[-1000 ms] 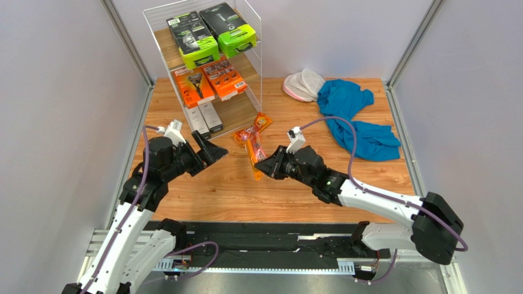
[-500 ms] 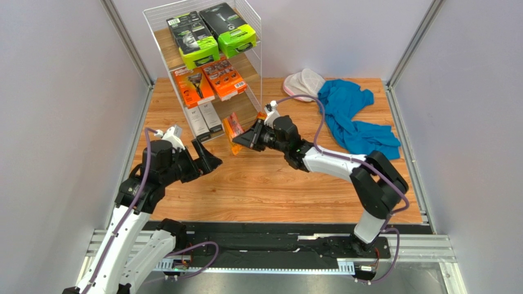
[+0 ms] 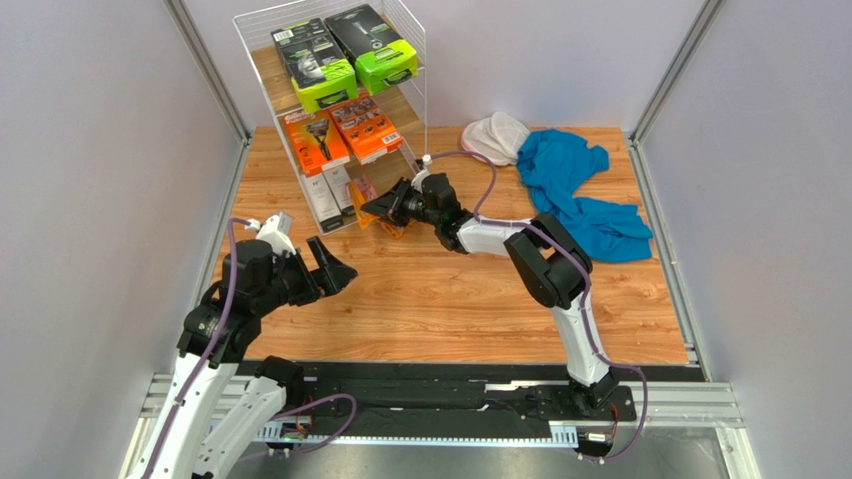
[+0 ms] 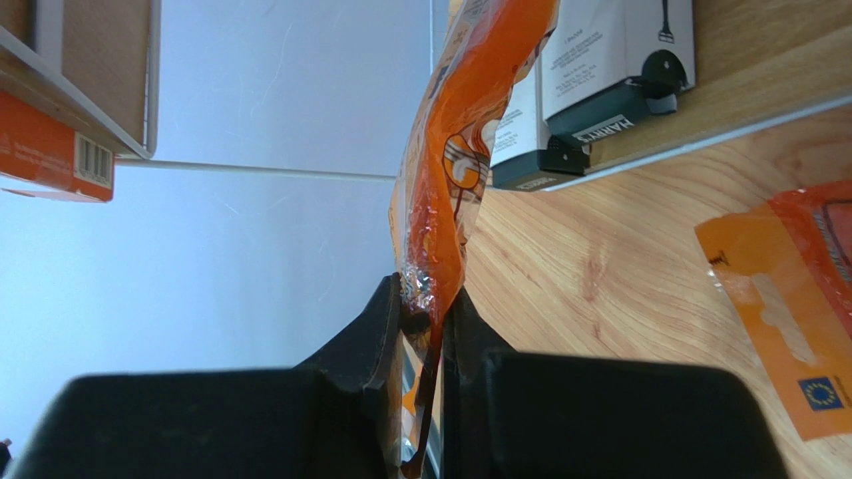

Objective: Place and organize the shaving razors onto the shelf

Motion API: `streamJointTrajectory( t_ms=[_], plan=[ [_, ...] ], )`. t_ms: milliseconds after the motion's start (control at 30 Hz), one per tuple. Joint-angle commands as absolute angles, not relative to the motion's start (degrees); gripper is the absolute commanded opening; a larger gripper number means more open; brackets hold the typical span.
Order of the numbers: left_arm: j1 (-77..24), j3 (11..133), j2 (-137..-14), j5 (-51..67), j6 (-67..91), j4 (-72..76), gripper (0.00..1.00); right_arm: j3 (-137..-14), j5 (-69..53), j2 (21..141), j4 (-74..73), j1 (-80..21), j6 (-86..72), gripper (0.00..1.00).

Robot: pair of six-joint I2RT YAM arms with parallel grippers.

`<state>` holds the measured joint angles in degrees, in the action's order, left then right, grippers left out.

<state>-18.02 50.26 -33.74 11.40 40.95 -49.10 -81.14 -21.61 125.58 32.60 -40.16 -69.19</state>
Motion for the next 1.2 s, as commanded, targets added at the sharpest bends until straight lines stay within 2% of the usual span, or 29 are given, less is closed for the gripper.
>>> streamJointTrajectory(
  t_ms=[0,800,1100,1167],
  plan=[
    [-18.11,49.49,-32.35,11.07,38.94,-50.01,0.99,-85.51,-20.83,126.12,36.83,-39.2,-71.54,0.0],
    [-18.11,42.89,-28.57,12.92,40.08,-49.13,0.98,-104.94,-16.0,140.36,19.78,-36.56,-74.44,0.12],
    [-18.11,42.98,-28.21,13.1,39.9,-49.75,0.98,-104.42,-16.0,140.8,19.43,-36.3,-76.55,0.23],
    [-18.11,42.89,-28.04,13.18,39.9,-49.75,0.98,-102.4,-14.95,139.4,19.42,-36.39,-76.64,0.3]
  ],
)
